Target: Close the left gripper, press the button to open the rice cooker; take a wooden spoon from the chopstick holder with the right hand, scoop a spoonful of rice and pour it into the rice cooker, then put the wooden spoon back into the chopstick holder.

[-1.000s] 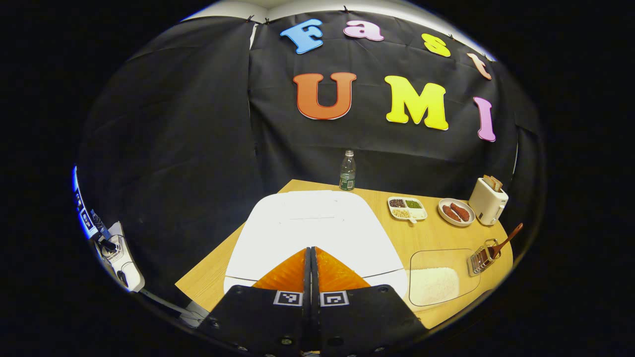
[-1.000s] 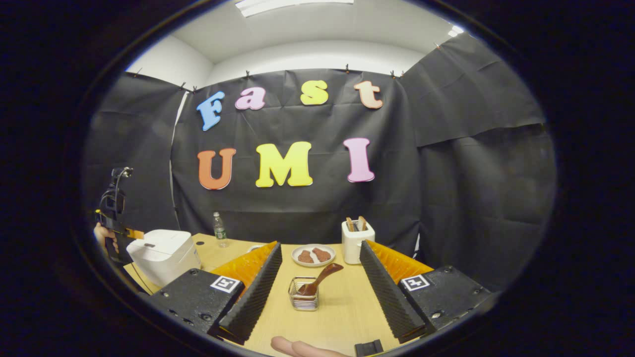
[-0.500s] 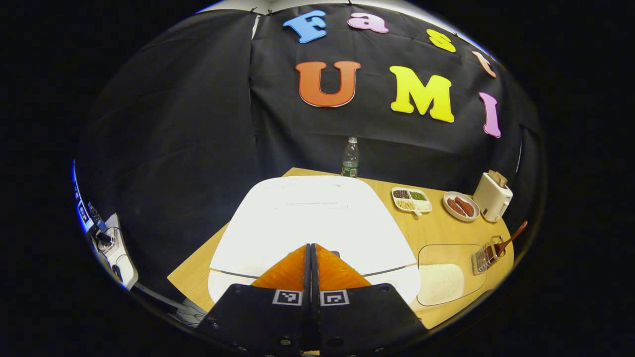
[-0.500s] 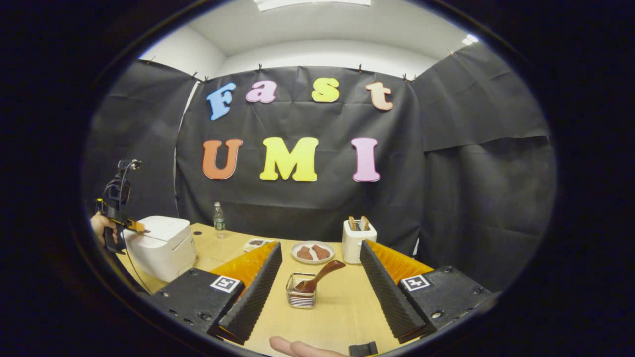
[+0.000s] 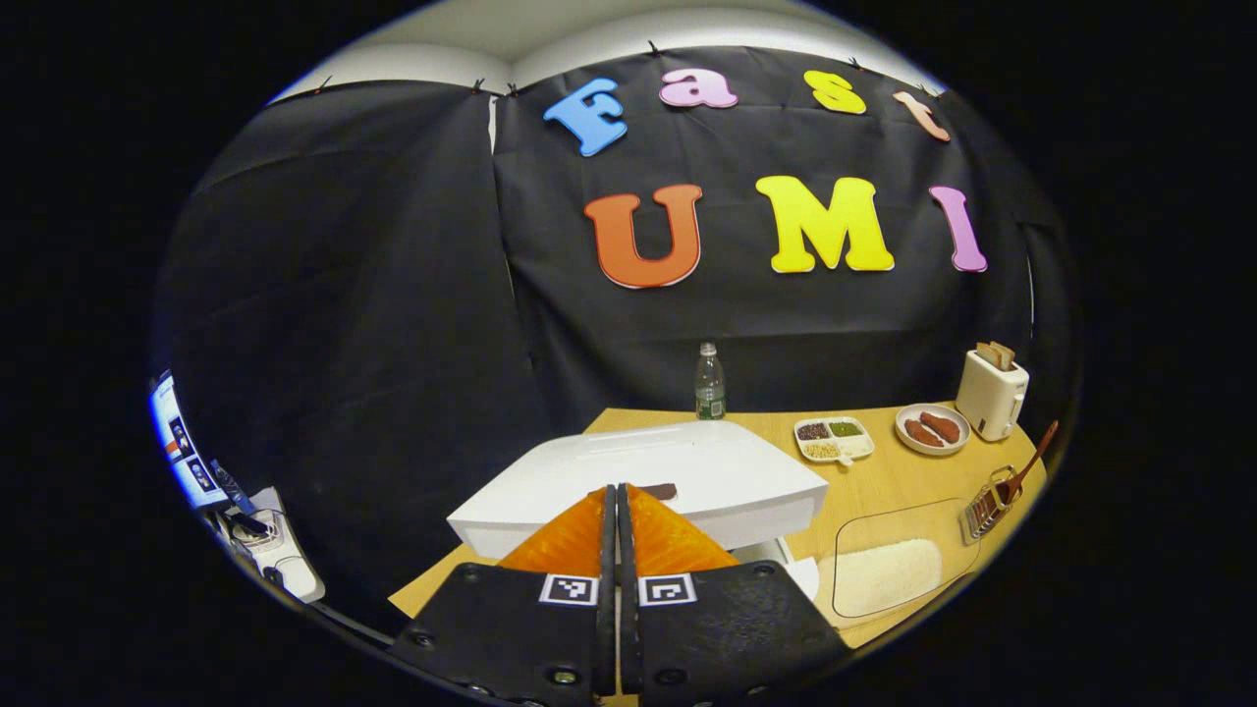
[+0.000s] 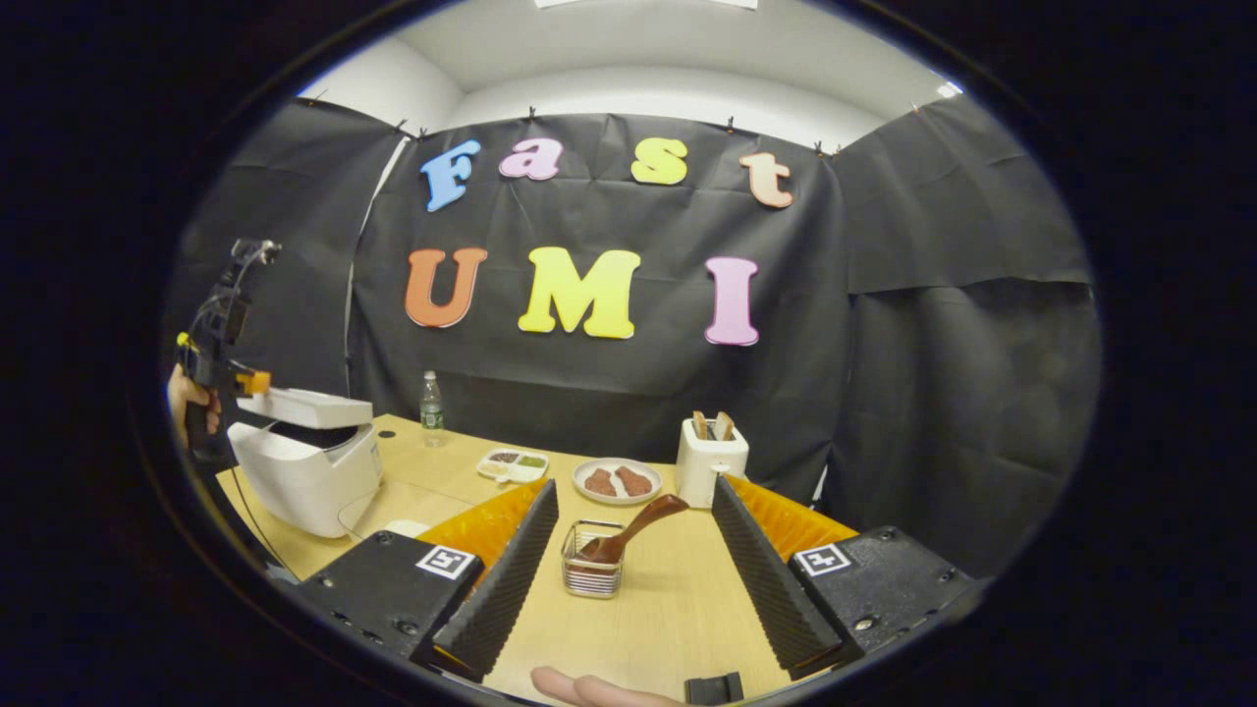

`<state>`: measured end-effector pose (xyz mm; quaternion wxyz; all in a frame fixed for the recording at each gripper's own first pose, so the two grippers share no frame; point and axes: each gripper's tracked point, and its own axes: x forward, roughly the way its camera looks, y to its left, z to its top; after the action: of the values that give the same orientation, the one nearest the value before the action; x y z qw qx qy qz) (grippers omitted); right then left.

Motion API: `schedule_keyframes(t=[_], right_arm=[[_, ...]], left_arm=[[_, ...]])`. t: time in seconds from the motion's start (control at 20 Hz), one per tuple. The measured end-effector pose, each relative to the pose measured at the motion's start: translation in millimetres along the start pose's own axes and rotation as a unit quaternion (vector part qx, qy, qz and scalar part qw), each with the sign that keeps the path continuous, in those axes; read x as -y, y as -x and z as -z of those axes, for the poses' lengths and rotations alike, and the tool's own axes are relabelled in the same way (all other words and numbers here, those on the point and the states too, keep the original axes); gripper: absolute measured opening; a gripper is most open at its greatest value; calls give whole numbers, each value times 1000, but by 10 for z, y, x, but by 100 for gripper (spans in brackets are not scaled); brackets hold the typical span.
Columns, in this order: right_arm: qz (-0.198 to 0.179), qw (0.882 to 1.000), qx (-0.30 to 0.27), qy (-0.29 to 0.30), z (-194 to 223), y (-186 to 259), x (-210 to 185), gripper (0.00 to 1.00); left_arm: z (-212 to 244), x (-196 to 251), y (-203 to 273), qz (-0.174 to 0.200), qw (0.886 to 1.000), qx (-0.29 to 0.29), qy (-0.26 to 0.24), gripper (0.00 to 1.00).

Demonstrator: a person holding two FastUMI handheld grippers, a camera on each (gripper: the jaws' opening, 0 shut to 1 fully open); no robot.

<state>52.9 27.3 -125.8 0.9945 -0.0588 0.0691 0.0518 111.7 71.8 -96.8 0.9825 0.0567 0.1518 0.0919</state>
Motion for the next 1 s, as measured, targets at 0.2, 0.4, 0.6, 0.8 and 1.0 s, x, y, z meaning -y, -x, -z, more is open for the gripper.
schedule_keyframes(t=[0.2, 0.4, 0.6, 0.8, 1.0], right_arm=[[0, 1000, -11, -6, 118, -54, -19, 100], [11, 1000, -20, -6, 227, -153, 33, 100], [28, 999, -30, -23, 364, -344, 133, 99], [34, 997, -45, -52, 567, -593, 144, 100], [42, 994, -55, -85, 777, -892, 91, 100]], left_arm=[[-79, -64, 261, 0, 1000, 12, 10, 95], [-136, -94, 543, -1, 999, 40, 15, 95], [-128, -56, 919, 10, 996, 80, 27, 95], [-100, -21, 1278, 25, 992, 116, 40, 95], [-7, 3, 1595, 19, 989, 148, 23, 95]])
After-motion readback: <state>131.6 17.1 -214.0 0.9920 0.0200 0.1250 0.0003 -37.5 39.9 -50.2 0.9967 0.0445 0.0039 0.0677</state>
